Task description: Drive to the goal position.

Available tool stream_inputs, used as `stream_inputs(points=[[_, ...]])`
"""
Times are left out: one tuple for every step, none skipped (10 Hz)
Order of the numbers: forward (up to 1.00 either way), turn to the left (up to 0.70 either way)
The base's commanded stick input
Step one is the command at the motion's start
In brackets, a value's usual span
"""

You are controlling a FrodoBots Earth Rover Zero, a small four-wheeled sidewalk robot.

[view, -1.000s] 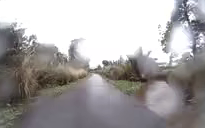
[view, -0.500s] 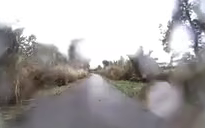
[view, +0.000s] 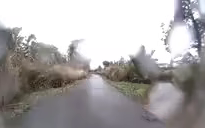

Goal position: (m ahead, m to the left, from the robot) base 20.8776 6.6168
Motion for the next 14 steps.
stream_inputs(points=[[0.85,0.0],[0.85,0.0],[0.85,0.0],[0.85,0.0],[0.85,0.23],[0.85,0.05],[0.85,0.0],[0.85,0.0],[0.85,0.0],[0.85,0.0],[0.85,0.0],[0.85,0.0],[0.85,0.0],[0.85,0.0]])
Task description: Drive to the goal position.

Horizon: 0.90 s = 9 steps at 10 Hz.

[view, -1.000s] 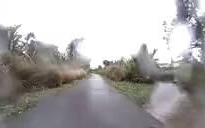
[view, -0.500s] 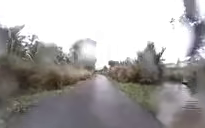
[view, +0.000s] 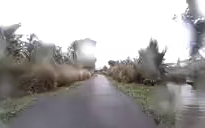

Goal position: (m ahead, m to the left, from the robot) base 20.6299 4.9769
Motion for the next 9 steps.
stream_inputs(points=[[0.85,0.0],[0.85,0.0],[0.85,0.0],[0.85,0.0],[0.85,0.0],[0.85,0.16],[0.85,0.33],[0.85,0.22],[0.85,0.0]])
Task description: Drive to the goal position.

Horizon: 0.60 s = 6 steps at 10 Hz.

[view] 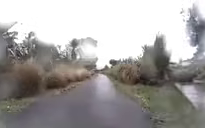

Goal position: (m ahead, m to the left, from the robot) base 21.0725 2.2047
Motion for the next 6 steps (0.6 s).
stream_inputs(points=[[0.85,0.0],[0.85,0.0],[0.85,0.0],[0.85,0.0],[0.85,0.0],[0.85,0.0]])
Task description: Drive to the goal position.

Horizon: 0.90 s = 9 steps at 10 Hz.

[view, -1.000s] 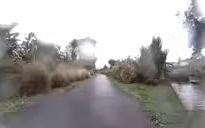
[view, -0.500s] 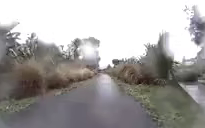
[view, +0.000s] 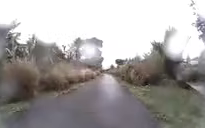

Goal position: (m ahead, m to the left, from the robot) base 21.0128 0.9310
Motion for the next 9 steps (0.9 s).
stream_inputs(points=[[0.85,0.0],[0.85,0.0],[0.85,0.0],[0.85,0.0],[0.85,0.0],[0.85,0.0],[0.85,0.0],[0.85,0.0],[0.85,0.0]])
